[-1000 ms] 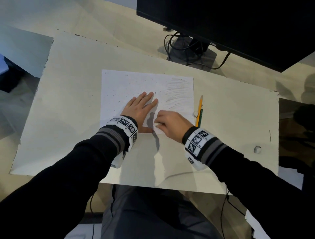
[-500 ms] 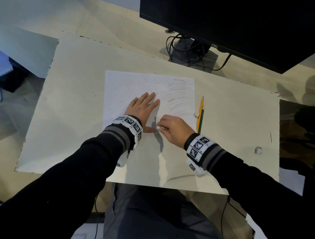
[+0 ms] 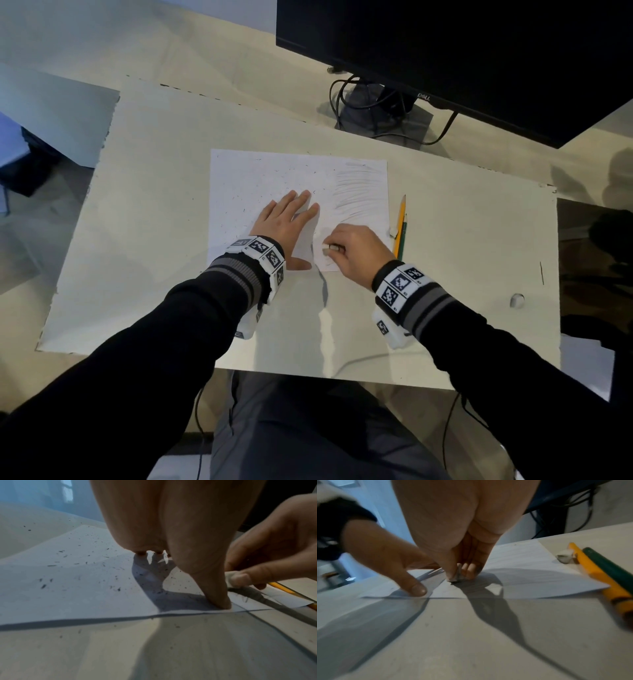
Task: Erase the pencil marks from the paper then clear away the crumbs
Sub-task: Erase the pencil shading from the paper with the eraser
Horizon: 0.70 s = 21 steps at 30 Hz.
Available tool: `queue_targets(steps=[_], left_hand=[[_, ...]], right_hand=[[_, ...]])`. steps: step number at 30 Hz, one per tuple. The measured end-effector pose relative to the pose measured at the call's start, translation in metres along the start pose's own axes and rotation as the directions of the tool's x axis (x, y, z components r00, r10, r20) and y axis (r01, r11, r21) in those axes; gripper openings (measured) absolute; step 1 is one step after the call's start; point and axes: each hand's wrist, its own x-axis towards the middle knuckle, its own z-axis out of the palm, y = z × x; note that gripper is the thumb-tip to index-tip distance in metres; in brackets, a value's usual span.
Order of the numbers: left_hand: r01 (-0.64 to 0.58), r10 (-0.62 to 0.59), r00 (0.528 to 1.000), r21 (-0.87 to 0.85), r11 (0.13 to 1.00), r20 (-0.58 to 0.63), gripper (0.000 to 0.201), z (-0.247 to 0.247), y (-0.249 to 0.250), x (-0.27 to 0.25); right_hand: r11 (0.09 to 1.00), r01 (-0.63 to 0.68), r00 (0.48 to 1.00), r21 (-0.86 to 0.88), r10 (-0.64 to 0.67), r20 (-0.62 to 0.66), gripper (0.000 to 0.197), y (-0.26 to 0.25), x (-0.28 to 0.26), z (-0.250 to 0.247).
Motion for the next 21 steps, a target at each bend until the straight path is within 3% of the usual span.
queue_targets(steps=[2,6,9,11,15,19,21], left_hand=[[0.000,0.000,1.000,0.002,1.000,0.008,0.116,0.000,0.000,0.000],[-0.003,0.003,1.000,-0.005,1.000,-0.001,0.116,0.000,0.000,0.000],[0.002,-0.002,1.000,-0.007,1.000,0.005,0.115,0.001,0.000,0.000],[0.004,-0.004,1.000,-0.013,1.000,0.007,0.115,0.001,-0.001,0.000],[0.003,-0.003,1.000,-0.022,1.000,-0.003,0.116,0.001,0.000,0.000],[0.012,-0.011,1.000,-0.021,1.000,0.010,0.116,0.001,0.000,0.001],[0.012,-0.011,1.000,-0.020,1.000,0.013,0.117,0.001,0.000,0.001]], right_hand=[[1.000,-0.010,0.999,0.004,0.011,-0.031,0.014,-0.004,-0.005,0.006],[0.999,0.038,0.994,0.002,-0.038,0.104,0.015,-0.007,-0.014,0.005],[0.998,-0.062,0.998,0.006,0.063,-0.017,0.014,0.004,0.000,-0.005],[0.998,-0.056,0.997,0.000,0.056,-0.044,0.014,0.002,-0.004,-0.001],[0.998,0.043,0.993,-0.049,-0.038,0.115,0.017,-0.005,-0.017,0.004],[0.997,-0.032,0.999,-0.068,0.031,-0.016,0.018,0.002,-0.007,-0.001],[0.997,0.010,1.000,-0.071,-0.010,-0.009,0.017,-0.003,-0.016,0.006]])
